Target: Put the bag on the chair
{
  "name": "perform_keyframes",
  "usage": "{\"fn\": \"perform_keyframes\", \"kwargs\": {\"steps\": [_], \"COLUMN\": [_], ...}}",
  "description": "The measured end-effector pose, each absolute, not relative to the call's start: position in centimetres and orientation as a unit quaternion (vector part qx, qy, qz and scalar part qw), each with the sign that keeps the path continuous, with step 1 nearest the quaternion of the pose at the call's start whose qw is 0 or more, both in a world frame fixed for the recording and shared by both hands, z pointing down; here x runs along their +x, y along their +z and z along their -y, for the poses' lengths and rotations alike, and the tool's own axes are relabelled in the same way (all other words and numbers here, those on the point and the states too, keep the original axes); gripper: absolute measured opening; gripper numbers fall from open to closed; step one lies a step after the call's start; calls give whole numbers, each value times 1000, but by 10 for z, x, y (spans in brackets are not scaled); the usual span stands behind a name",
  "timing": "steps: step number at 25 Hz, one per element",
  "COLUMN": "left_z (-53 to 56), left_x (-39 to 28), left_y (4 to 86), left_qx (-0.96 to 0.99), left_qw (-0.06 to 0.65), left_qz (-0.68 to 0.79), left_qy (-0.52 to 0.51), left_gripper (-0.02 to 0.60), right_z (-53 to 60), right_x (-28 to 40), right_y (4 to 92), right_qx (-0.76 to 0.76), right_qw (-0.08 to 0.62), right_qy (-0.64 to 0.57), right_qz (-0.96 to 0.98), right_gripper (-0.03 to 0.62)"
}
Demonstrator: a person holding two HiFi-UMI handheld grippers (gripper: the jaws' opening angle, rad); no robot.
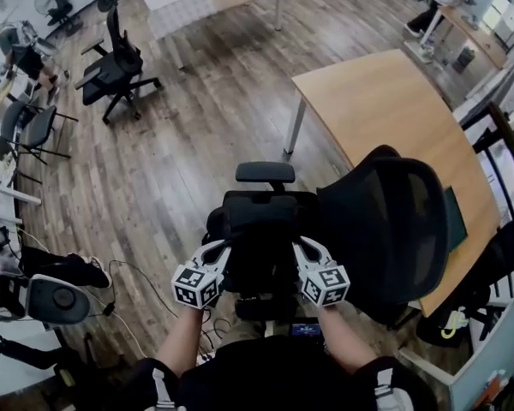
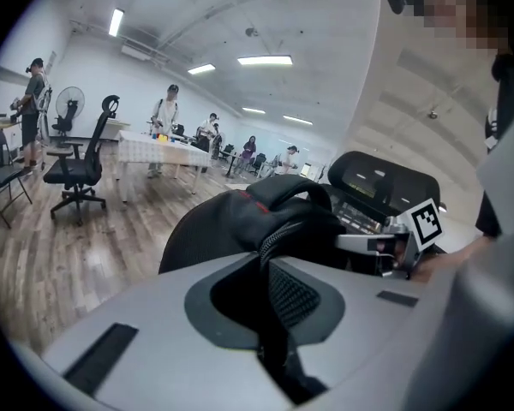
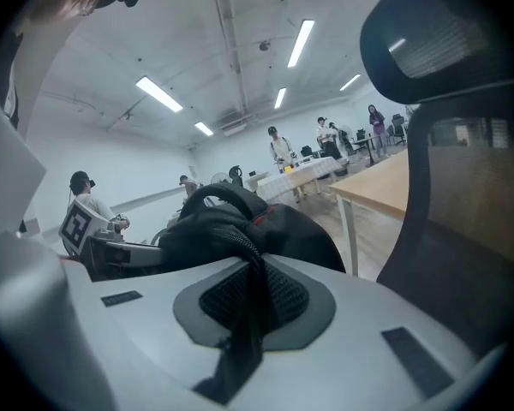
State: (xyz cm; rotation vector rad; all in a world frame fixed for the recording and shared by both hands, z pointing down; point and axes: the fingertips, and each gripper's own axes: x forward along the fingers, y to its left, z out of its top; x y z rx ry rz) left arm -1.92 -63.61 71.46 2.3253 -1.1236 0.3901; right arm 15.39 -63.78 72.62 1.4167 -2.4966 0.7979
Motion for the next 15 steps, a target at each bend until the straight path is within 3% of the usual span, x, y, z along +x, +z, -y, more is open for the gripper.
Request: {"fn": "perform_keyframes", "kwargs": {"steps": [15], "left_z": [789], "left_x": [-18], "left_y": [783], "left_qx": [845], "left_qw": [235], "left_qz": [445], "left_qy": [182], "left_gripper": [25], "right_z": [783], "right_x": [158], "right_y": [790], "right_qx": [503], "right_qw": [90], "right_qy": [246], "right_qz": [824], "right_gripper": [38]}}
